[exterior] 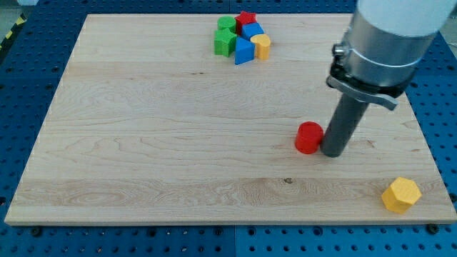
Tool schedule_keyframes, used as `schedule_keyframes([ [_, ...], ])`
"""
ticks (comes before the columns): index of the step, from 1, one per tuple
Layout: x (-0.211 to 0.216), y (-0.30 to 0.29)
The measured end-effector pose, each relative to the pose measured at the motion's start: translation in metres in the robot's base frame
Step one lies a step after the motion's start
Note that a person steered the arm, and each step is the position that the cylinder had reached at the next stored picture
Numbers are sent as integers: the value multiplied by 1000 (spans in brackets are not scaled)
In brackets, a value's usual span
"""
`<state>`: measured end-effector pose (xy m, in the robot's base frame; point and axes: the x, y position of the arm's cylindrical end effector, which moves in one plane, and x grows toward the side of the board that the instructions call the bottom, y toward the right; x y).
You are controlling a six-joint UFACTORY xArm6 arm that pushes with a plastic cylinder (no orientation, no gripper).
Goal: Make a diagonal line out of red blocks and green star
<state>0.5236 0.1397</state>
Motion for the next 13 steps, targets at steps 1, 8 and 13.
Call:
schedule_keyframes([
  [1,-16,1],
  [8,-298,-44],
  [13,-306,-98],
])
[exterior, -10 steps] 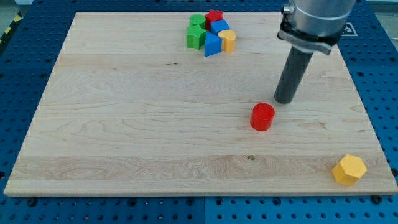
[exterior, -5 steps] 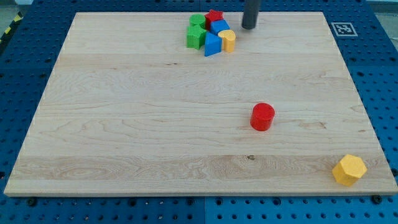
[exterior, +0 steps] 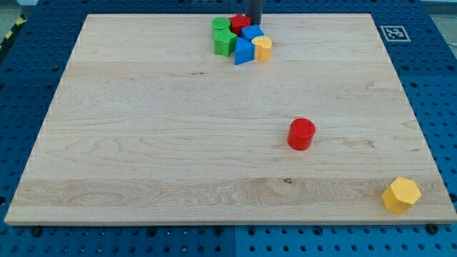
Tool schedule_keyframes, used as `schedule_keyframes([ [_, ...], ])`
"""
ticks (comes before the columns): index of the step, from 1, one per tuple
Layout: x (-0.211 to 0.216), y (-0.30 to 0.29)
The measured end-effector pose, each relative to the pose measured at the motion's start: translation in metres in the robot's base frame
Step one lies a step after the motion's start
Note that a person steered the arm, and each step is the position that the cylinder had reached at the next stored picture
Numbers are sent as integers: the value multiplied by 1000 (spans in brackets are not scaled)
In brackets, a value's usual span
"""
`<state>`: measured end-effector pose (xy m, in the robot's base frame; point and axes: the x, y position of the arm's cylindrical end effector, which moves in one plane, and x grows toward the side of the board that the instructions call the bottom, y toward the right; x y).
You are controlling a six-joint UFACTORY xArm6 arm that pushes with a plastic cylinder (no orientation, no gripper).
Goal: Make a diagonal line out of red blocks and green star
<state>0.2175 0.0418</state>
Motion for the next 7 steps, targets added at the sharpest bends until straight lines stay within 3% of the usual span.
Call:
schedule_keyframes([
  [7,58,-64],
])
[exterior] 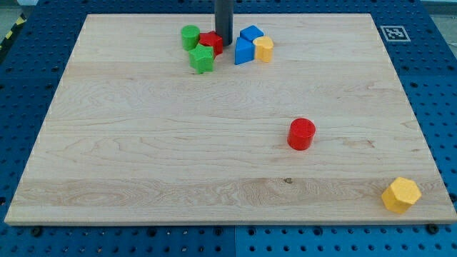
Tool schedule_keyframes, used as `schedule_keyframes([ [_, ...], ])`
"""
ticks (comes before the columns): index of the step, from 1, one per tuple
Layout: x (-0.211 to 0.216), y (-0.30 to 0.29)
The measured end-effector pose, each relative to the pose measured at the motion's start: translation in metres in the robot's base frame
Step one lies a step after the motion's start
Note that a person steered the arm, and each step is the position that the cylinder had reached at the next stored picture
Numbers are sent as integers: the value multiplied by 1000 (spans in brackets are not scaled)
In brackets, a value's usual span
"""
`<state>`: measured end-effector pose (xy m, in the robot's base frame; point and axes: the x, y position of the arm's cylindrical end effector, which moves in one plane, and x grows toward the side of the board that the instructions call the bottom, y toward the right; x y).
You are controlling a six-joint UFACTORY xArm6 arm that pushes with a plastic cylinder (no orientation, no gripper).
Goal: Make a diagonal line out of red blocks and green star
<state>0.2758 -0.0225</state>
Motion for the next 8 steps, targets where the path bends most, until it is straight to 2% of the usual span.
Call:
schedule_keyframes([
  [3,-12,-64],
  [6,4,-65],
  [8,15,-40],
])
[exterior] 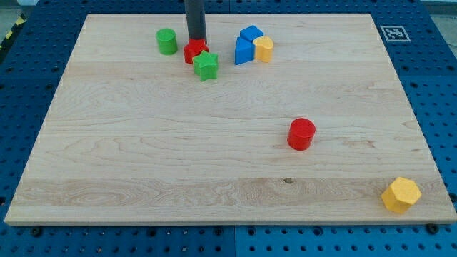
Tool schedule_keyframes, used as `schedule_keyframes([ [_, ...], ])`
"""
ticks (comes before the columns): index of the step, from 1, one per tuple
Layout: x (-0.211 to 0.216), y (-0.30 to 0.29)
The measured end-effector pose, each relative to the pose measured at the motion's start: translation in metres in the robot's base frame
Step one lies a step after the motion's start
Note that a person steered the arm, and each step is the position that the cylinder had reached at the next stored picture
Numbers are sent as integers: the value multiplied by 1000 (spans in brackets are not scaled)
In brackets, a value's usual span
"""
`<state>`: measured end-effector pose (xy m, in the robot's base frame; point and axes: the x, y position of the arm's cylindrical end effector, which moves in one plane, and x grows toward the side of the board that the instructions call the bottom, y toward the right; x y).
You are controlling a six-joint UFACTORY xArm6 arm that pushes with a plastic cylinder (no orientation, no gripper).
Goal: Make a diagonal line out of red blocks and green star
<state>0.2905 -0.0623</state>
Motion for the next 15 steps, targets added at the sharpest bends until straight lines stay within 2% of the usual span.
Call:
schedule_keyframes([
  [1,32,0],
  [3,62,-17],
  [6,159,-15],
  [8,164,46],
  [10,158,44],
  [11,138,41],
  [14,138,66],
  [15,149,75],
])
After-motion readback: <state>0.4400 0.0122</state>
